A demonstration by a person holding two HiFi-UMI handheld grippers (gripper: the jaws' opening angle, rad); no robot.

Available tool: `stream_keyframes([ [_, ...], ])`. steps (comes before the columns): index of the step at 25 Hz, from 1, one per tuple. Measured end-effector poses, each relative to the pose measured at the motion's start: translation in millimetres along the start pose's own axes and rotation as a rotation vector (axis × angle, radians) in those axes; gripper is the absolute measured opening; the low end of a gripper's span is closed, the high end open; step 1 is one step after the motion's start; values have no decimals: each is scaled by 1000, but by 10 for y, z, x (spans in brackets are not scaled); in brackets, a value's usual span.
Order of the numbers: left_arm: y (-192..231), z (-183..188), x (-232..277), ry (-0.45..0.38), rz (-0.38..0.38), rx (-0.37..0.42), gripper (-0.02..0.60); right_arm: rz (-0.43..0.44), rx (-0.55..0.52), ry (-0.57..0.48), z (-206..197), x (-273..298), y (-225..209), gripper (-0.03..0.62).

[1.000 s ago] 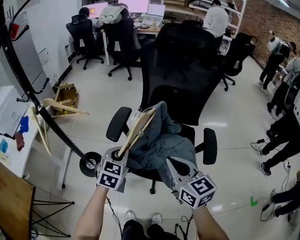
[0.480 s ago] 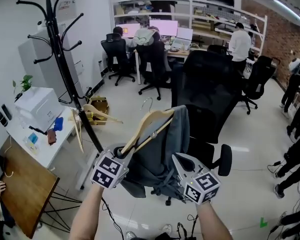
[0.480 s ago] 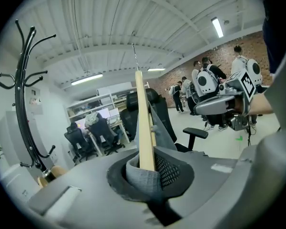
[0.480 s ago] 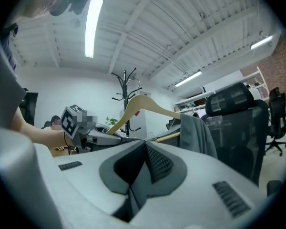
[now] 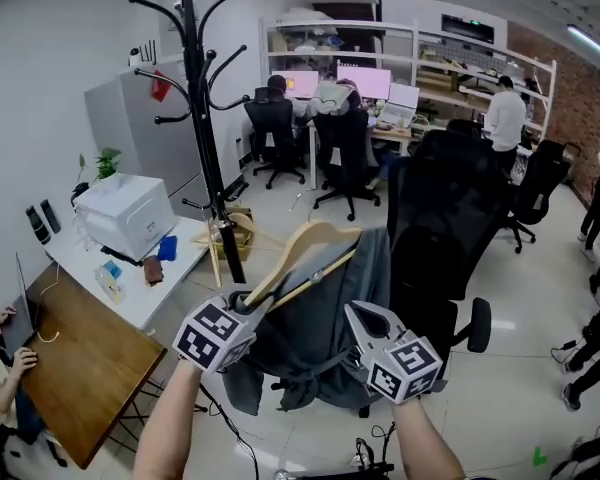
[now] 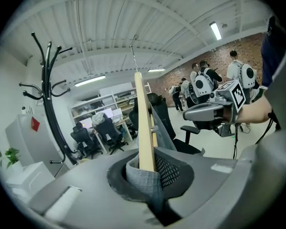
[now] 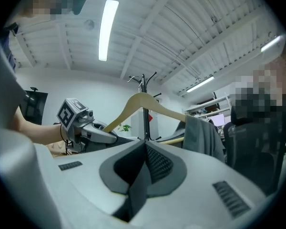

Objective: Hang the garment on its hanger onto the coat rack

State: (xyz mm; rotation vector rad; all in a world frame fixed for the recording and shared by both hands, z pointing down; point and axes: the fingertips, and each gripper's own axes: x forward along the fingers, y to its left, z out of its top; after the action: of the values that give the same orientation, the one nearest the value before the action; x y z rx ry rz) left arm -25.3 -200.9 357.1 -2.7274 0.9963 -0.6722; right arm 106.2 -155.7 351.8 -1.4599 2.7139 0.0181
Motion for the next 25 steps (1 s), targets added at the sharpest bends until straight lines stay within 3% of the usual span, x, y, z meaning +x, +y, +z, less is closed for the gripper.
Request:
stream_keyframes([
  [4,275,-134,-459,-5,38,-27,15,17,-5,-8,23,142,356,0],
  [12,560,-321,-964,27,92,28,15,51,-2,-16,-16,391,956,0],
  [25,1039,-498,-1243,44,168,-44,15,92,-59,-15,66,661,1255,0],
])
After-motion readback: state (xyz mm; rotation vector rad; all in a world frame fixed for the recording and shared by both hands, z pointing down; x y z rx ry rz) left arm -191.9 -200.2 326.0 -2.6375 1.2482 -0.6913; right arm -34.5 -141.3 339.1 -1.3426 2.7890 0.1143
